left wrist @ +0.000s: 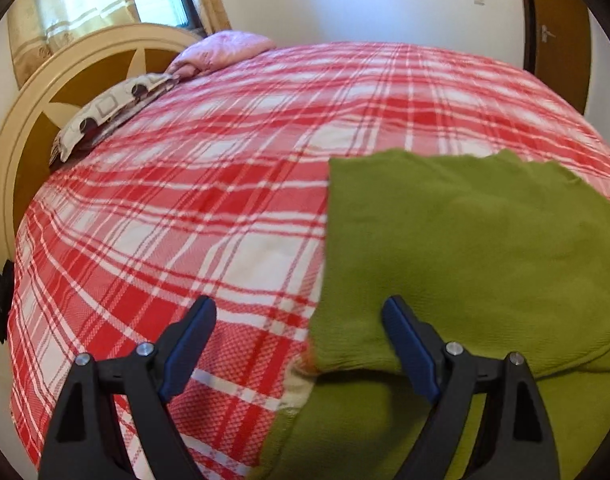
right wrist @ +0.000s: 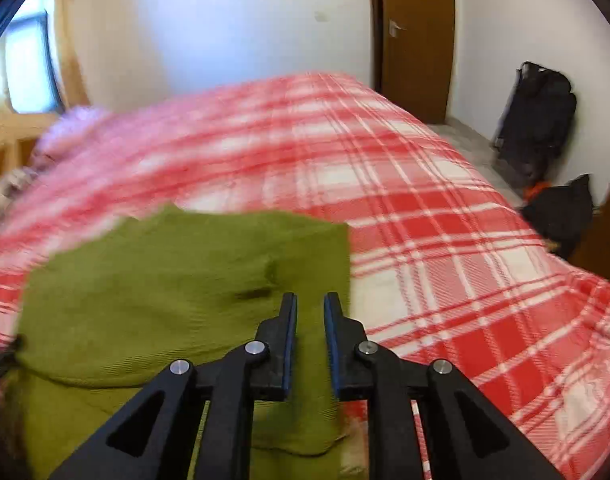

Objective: Fold small clothes

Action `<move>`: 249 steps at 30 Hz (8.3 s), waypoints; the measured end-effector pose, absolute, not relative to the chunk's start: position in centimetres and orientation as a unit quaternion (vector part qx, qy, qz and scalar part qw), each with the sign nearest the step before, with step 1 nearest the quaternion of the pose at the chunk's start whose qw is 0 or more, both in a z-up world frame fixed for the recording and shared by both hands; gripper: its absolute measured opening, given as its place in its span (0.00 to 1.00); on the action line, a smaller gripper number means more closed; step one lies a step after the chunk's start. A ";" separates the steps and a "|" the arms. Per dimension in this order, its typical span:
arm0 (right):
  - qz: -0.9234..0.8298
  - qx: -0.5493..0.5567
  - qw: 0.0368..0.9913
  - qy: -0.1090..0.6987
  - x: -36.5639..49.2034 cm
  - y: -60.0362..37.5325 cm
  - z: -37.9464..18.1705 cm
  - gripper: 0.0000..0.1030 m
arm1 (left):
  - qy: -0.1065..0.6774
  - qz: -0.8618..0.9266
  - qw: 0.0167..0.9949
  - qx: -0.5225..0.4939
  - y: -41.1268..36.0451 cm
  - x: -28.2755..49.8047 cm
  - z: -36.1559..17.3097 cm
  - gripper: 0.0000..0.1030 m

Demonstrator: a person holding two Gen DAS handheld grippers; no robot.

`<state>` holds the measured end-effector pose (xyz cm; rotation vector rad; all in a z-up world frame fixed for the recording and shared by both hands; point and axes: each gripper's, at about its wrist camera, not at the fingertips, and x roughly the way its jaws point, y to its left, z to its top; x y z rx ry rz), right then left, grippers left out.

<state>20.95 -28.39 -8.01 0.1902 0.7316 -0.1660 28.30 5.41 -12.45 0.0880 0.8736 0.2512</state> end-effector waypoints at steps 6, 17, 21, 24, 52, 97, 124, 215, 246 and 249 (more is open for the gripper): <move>-0.018 0.074 0.923 0.377 23.8 -24.9 -9.4 0.14 | 0.416 0.136 0.898 0.048 5.0 28.3 -12.6 0.90; -0.008 0.103 0.913 0.394 25.5 -25.5 -12.5 0.14 | 0.407 0.163 0.898 0.045 5.4 28.9 -13.4 1.00; -0.012 0.094 0.913 0.396 25.5 -25.1 -12.4 0.15 | 0.407 0.158 0.899 0.036 5.6 28.8 -13.5 1.00; 0.037 0.116 0.909 0.399 24.7 -24.9 -11.6 0.52 | 0.408 0.152 0.900 0.030 5.7 28.7 -13.4 1.00; 0.082 0.190 0.851 0.483 -5.0 -29.4 -9.7 0.64 | 0.374 -0.242 0.894 0.051 9.4 7.2 -7.0 1.00; 0.210 0.286 0.774 0.524 -8.8 -24.4 -14.4 0.11 | 0.519 -0.331 0.788 -0.026 11.3 -0.5 -14.9 0.06; 0.150 0.293 0.865 0.379 3.9 -28.0 -9.0 0.04 | 0.375 -0.278 0.884 0.018 14.0 9.6 -6.2 0.47; -0.005 0.058 0.953 0.298 13.0 -25.9 -2.5 0.09 | 0.360 -0.161 0.916 -0.074 8.1 23.0 -5.5 0.09; -0.076 -0.040 0.932 0.353 32.2 -26.9 -10.2 0.09 | 0.401 -0.038 0.913 -0.065 4.4 38.4 -11.3 0.09; -0.091 -0.051 0.923 0.370 32.9 -26.9 -10.9 0.09 | 0.404 -0.026 0.912 -0.060 4.2 38.7 -12.2 0.09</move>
